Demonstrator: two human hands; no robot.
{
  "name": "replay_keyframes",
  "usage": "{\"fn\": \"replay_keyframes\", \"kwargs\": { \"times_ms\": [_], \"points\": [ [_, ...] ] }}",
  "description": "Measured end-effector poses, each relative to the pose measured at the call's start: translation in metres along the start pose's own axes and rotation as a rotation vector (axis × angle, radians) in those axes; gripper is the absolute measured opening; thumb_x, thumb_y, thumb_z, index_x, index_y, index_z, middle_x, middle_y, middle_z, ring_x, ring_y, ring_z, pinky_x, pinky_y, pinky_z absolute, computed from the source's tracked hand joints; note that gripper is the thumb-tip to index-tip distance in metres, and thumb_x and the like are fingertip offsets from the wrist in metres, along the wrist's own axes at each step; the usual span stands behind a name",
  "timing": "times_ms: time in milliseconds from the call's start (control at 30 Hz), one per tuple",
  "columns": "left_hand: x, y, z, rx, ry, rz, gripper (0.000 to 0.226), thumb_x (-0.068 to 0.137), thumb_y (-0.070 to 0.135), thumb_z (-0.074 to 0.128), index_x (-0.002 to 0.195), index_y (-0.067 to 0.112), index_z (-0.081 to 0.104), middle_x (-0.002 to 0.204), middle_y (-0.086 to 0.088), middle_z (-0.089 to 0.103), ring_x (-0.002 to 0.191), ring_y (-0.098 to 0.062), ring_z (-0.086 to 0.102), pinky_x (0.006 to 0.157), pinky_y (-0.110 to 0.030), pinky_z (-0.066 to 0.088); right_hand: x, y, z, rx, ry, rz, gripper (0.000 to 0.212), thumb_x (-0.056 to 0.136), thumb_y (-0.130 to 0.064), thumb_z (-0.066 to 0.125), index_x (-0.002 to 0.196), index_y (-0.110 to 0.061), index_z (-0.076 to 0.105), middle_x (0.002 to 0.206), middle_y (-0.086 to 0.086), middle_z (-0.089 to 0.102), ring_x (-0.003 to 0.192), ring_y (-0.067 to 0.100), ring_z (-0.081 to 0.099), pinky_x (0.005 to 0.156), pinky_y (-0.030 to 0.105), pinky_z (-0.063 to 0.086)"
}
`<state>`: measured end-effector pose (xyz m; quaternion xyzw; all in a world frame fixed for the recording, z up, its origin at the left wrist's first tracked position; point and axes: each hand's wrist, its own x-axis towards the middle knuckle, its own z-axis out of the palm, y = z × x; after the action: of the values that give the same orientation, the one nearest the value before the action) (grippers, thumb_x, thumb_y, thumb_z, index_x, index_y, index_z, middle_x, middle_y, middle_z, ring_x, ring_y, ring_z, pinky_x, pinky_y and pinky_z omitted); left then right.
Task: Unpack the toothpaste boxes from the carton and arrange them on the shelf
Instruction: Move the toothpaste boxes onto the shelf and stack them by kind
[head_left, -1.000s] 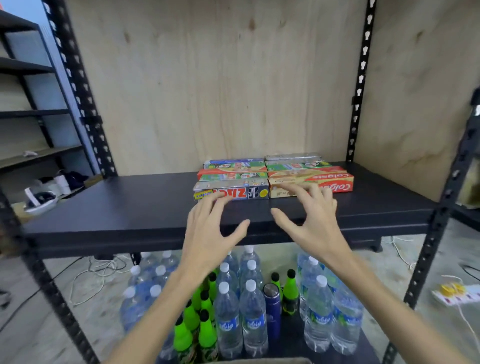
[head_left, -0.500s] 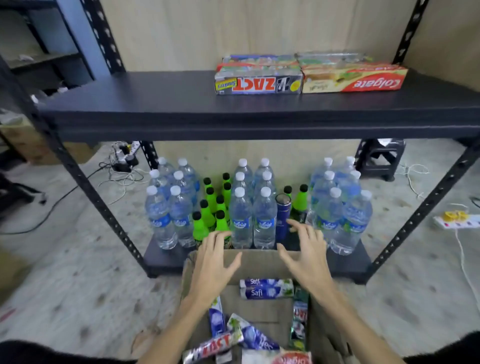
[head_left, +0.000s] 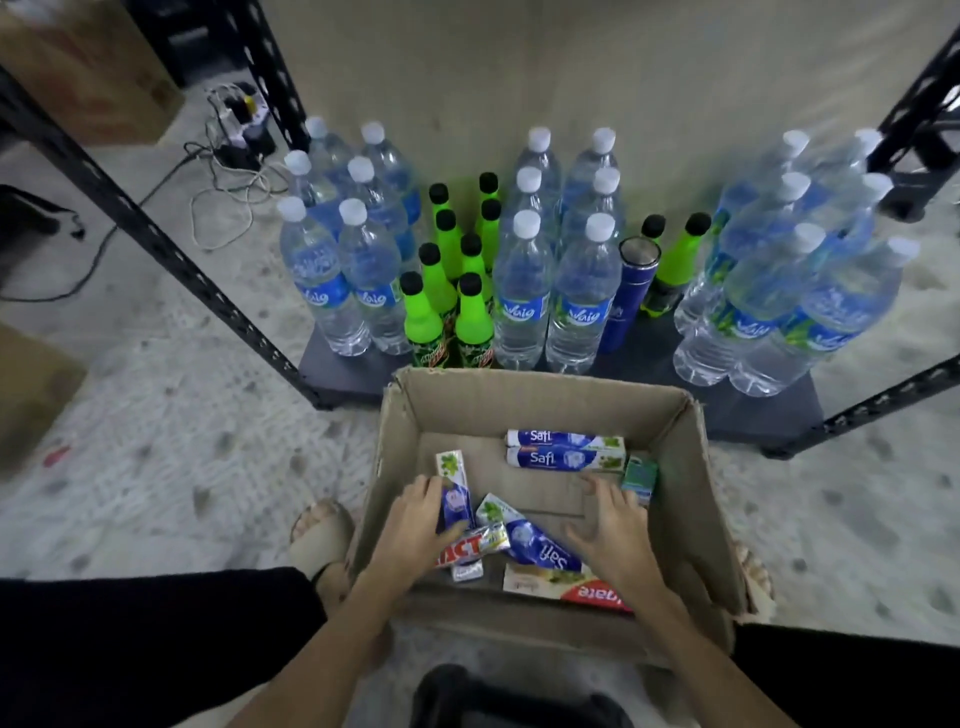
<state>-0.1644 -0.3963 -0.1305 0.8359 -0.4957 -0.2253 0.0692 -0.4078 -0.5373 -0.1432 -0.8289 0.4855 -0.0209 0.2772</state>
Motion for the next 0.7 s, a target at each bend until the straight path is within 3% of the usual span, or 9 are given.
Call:
{"fn": "replay_keyframes", "kwargs": {
  "times_ms": [267, 333, 500, 700],
  "points": [
    [0.003, -0.008, 0.045, 0.059, -0.313, -0.027, 0.074, 0.087, 0.051, 0.068, 0.147, 0.022, 0.035, 0.141, -0.006, 0.044, 0.126, -0.030, 0.051, 0.107, -0.045, 0.039, 0.009, 0.001, 0.054, -0.043, -0.265, 0.067, 0.067, 0.087, -0.045, 0.067, 0.146, -0.030, 0.038, 0.145, 0.000, 0.052, 0.130, 0.026, 0.041, 0.102, 0.039, 0.036],
    [0.007, -0.010, 0.050, 0.067, -0.335, -0.010, 0.068, 0.089, 0.047, 0.067, 0.144, 0.023, 0.038, 0.143, -0.004, 0.045, 0.126, -0.031, 0.052, 0.104, -0.044, 0.040, 0.012, 0.000, 0.066, -0.061, -0.312, 0.091, 0.066, 0.088, -0.048, 0.066, 0.145, -0.029, 0.039, 0.146, 0.001, 0.052, 0.133, 0.028, 0.040, 0.104, 0.040, 0.034],
    [0.012, -0.014, 0.047, 0.020, -0.307, 0.031, 0.051, 0.091, 0.042, 0.066, 0.134, 0.022, 0.047, 0.131, -0.002, 0.053, 0.111, -0.033, 0.062, 0.083, -0.043, 0.052, 0.015, 0.004, 0.088, -0.031, -0.352, 0.133, 0.066, 0.085, -0.052, 0.067, 0.143, -0.032, 0.044, 0.145, -0.001, 0.054, 0.137, 0.026, 0.037, 0.110, 0.044, 0.033],
    [0.013, -0.016, 0.038, -0.117, -0.096, -0.056, 0.045, 0.094, 0.037, 0.065, 0.134, 0.020, 0.052, 0.124, -0.002, 0.058, 0.109, -0.027, 0.061, 0.083, -0.044, 0.053, 0.026, -0.003, 0.092, -0.115, -0.342, 0.066, 0.081, 0.074, -0.066, 0.073, 0.143, -0.035, 0.043, 0.144, -0.006, 0.054, 0.133, 0.024, 0.039, 0.104, 0.039, 0.031]
  ]
}}
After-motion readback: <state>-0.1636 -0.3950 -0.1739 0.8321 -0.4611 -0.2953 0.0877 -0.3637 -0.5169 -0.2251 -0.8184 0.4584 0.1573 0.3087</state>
